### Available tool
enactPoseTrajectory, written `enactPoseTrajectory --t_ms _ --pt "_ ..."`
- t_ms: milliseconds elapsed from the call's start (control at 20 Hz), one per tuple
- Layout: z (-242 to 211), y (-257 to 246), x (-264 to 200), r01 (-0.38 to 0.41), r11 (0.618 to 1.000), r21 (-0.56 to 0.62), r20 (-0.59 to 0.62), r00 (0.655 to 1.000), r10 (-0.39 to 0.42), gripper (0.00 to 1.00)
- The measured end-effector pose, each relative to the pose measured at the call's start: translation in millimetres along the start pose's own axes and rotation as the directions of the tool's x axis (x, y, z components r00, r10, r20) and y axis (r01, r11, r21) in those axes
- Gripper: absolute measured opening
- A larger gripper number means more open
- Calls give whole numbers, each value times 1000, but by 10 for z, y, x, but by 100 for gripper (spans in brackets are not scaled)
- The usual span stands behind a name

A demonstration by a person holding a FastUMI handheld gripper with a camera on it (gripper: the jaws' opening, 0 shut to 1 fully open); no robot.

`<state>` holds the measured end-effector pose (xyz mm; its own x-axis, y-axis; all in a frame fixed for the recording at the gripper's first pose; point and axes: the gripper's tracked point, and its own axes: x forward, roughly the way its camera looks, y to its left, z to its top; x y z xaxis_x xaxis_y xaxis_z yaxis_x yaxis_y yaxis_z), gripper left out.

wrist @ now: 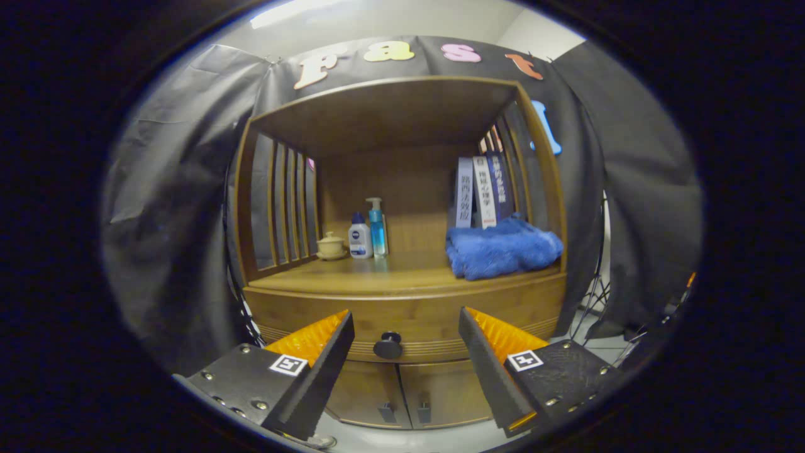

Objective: Pull open the drawer, take out the items inside it, and place them on the countertop above the cabinet.

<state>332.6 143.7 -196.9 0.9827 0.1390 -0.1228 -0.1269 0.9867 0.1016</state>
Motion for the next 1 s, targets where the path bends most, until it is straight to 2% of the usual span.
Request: enactPoseTrajectory --t_ms 300,400,500,600,700,750,850,1000 --pt "-700 182 577 9 1000 25 -91 996 -7 99" --pt "-814 178 687 23 999 35 -108 994 -19 83" --pt "-883 130 801 51 998 47 -113 993 -45 71" --pt "-924 218 871 17 997 77 -110 994 -9 60" --pt "-870 202 877 55 996 77 -128 991 -44 43" --pt "-871 187 844 72 993 89 -146 988 -59 43" --pt "-938 168 849 115 985 131 -182 979 -90 35" --pt "-890 185 752 106 985 136 -176 981 -81 28"
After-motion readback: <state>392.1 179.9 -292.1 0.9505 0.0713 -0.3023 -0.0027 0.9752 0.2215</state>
